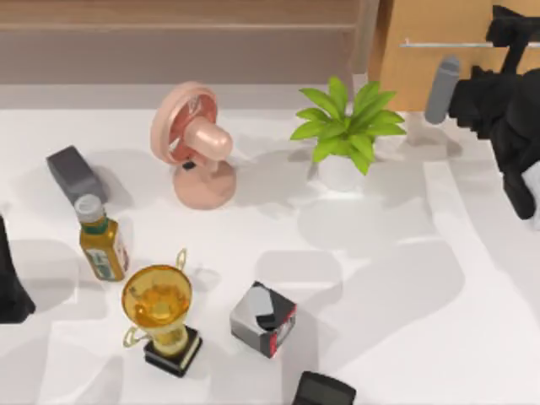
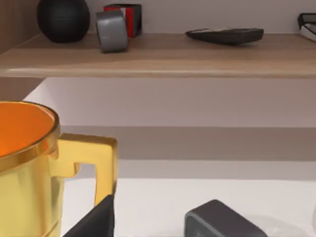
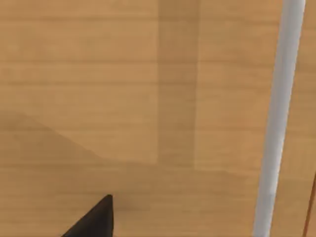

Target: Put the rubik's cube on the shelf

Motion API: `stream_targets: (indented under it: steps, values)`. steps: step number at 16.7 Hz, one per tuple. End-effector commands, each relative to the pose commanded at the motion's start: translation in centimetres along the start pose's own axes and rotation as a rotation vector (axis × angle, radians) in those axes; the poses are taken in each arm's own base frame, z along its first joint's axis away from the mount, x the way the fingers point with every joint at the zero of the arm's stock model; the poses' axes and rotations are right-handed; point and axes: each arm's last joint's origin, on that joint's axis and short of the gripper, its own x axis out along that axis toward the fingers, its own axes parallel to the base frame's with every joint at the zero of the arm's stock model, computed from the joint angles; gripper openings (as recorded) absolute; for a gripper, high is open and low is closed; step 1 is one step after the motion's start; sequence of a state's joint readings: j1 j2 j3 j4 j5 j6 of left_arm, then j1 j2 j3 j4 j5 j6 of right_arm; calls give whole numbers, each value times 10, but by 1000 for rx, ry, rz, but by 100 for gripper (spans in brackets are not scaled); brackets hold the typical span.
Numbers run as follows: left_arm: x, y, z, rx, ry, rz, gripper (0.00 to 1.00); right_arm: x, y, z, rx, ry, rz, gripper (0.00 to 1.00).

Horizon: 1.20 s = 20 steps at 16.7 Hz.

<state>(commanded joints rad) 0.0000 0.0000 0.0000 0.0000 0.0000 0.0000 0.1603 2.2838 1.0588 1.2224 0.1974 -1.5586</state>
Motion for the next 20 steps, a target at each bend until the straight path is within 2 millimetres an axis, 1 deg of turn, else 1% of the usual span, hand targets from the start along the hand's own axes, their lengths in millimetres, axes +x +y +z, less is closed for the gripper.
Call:
stream_targets:
  steps: [4, 17, 18, 20]
  values:
    - [0, 0, 0, 0, 0, 0, 100, 0, -1, 2, 0, -1, 0, 100]
    - [0, 0, 0, 0, 0, 0, 100, 0, -1, 2, 0, -1, 0, 2]
    - [0, 0, 0, 0, 0, 0, 100, 0, -1, 2, 0, -1, 0, 0]
    - [0, 0, 0, 0, 0, 0, 100, 0, -1, 2, 0, -1, 0, 0]
